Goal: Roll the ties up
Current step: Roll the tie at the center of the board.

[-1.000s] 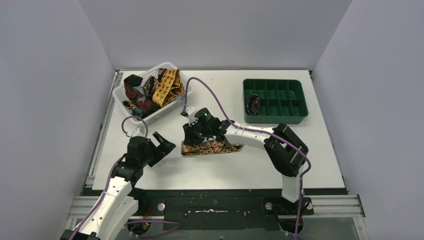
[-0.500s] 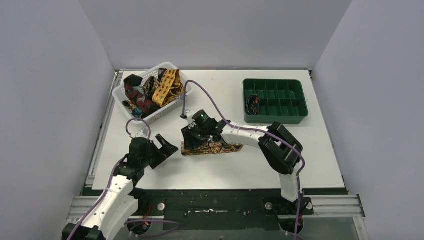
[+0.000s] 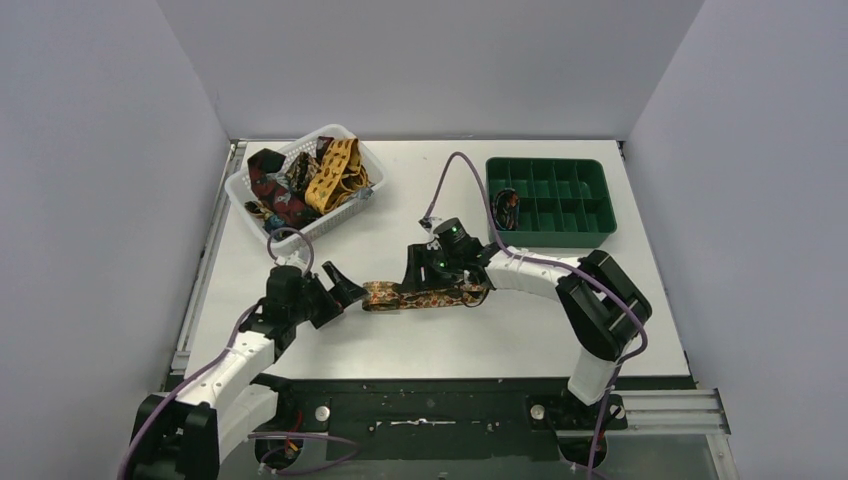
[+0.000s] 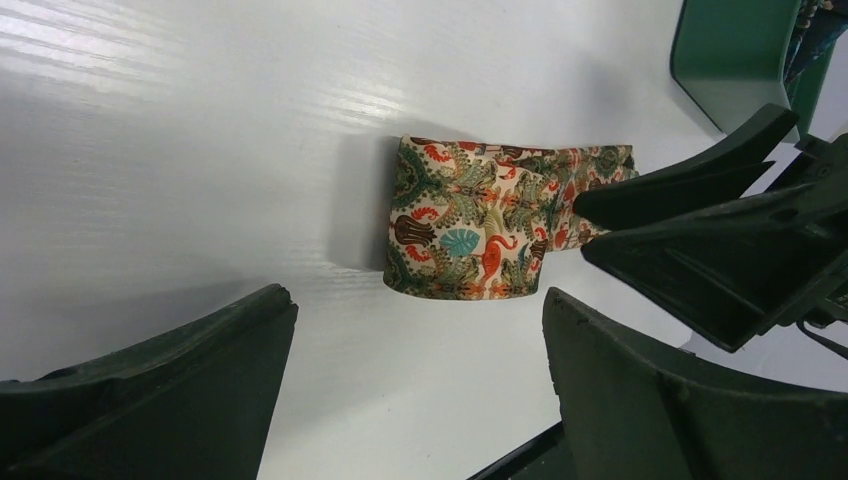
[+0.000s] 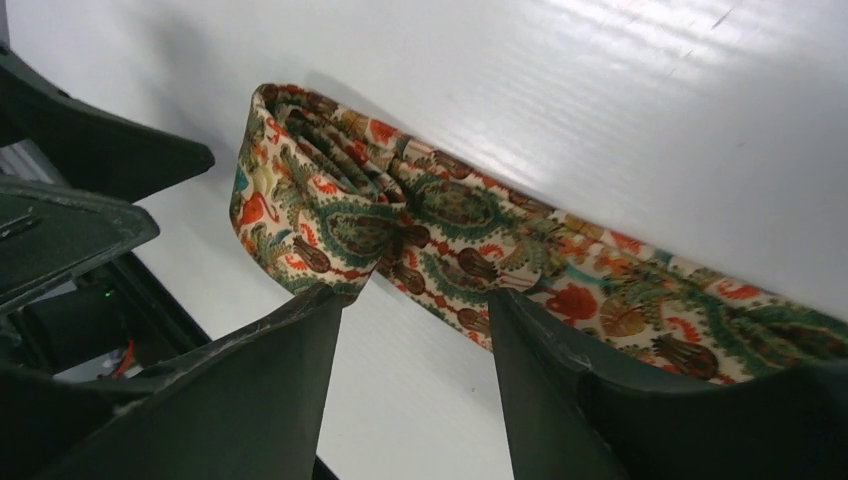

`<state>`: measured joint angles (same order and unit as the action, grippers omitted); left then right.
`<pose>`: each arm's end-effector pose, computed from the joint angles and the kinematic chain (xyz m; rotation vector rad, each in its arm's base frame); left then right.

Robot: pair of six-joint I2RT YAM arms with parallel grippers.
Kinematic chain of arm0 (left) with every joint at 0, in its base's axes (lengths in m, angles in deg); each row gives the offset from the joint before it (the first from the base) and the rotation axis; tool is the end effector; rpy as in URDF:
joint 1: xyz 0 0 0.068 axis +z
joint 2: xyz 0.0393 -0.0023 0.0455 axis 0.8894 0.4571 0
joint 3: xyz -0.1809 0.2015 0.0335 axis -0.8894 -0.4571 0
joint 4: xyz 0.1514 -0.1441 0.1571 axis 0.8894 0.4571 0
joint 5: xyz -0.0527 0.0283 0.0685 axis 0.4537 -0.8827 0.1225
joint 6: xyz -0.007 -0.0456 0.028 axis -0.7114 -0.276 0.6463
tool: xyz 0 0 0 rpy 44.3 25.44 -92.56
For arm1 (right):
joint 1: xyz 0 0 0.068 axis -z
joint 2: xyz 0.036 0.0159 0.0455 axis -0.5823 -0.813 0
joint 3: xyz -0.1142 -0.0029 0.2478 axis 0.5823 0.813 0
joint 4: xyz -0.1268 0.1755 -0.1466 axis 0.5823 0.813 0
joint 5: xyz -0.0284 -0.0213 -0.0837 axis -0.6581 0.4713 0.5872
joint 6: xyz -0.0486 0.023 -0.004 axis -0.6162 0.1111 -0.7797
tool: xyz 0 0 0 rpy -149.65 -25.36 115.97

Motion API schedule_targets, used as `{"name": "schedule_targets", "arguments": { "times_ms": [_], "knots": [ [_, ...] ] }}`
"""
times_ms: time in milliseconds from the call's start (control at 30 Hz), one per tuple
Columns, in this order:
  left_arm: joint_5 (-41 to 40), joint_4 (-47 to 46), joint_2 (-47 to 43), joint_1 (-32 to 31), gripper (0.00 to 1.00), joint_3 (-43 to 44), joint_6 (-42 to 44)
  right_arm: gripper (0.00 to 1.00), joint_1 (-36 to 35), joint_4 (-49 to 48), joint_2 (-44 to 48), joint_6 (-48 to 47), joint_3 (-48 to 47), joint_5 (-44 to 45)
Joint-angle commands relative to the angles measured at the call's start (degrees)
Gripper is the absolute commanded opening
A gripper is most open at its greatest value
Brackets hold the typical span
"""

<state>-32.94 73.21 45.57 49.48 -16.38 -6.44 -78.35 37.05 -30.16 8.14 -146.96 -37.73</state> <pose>0.1701 -0.0507 0.1569 -0.5843 2.2936 -0.8925 0.2576 0.2563 0.1792 -0.3845 2.5605 1.0431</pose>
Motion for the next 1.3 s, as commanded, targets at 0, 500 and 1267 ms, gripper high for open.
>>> {"name": "schedule_targets", "arguments": {
  "times_ms": [0,500,1267],
  "knots": [
    [3.5,-8.5,3.4,0.5,0.91,0.4,1.8,0.55,-0.8,-7.3,0.0,6.2,0.1,-5.3],
    [5.4,-14.7,10.3,0.5,0.9,-1.6,0.3,0.47,-0.1,-12.5,-3.7,11.1,0.6,-8.0],
    [12.4,-18.6,21.4,0.5,0.84,1.8,5.8,0.3,1.5,-11.8,-8.6,9.3,1.7,-9.1]
  ]
}}
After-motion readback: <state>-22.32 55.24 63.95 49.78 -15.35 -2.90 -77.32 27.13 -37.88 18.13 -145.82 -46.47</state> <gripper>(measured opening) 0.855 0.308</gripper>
